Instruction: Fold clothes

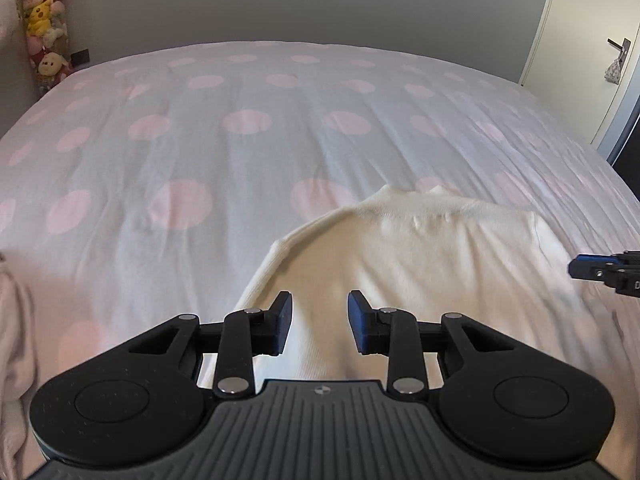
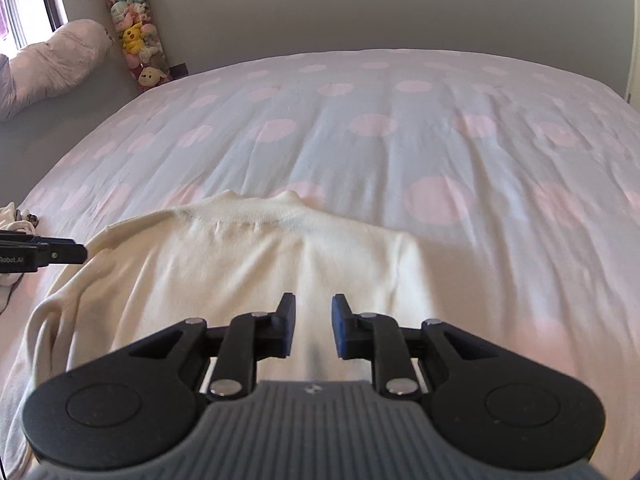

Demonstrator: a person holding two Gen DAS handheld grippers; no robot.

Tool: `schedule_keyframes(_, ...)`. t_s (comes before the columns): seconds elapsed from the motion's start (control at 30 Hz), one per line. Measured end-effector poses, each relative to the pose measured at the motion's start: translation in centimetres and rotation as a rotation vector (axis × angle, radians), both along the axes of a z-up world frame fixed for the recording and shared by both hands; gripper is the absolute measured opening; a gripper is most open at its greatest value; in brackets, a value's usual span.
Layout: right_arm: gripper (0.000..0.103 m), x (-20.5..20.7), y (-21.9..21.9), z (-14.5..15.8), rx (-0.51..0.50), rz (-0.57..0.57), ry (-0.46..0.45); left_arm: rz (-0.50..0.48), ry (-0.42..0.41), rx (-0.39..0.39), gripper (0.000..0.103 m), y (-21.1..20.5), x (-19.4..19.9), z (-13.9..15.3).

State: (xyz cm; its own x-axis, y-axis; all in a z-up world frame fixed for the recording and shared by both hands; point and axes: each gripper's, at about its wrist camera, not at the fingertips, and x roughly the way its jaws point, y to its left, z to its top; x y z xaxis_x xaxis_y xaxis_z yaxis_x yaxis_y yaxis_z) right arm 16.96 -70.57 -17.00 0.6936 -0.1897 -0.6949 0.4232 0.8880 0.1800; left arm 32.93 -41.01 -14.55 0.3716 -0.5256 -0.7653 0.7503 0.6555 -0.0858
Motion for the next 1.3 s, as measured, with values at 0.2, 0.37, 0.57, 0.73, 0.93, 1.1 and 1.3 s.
schedule_keyframes(0.2, 0.032, -10.5, 5.5, 1.2, -0.004, -0.075, -0.043, 0.058, 0.007, 0.114, 0.037, 8.4, -5.1, 0.9)
schedule_keyframes(0.37, 0.037, -15.9, 10.4, 0.8, 0.052, -0.093, -0.071, 0.161, 0.092, 0.124, 0.039, 14.7, -7.9, 0.3)
schedule_keyframes(0.57, 0.042, -19.4, 15.3, 0.0, 0.0, -0.099, -0.121, 0.268, 0.186, 0.213, 0.044, 18.6, -9.6, -1.7)
schedule_keyframes(0.73, 0.047, -21.1, 15.6, 0.9, -0.002, -0.12, -0.223, 0.298, 0.256, 0.248, 0.044, 19.9, -10.5, -3.3)
schedule_keyframes(0.93, 0.047, -21.6, 15.8, 0.9, 0.006, -0.145, -0.219, 0.32, 0.325, 0.288, 0.034, 21.2, -11.5, -5.1)
schedule_keyframes(1.1, 0.049, -21.5, 16.4, 1.0, -0.026, -0.14, -0.197, 0.242, 0.262, 0.299, 0.01, 20.3, -13.0, -4.7)
schedule_keyframes(1.3, 0.05, -20.8, 17.2, 0.9, -0.083, -0.121, -0.152, 0.295, 0.293, 0.098, 0.001, 22.9, -12.1, -3.1)
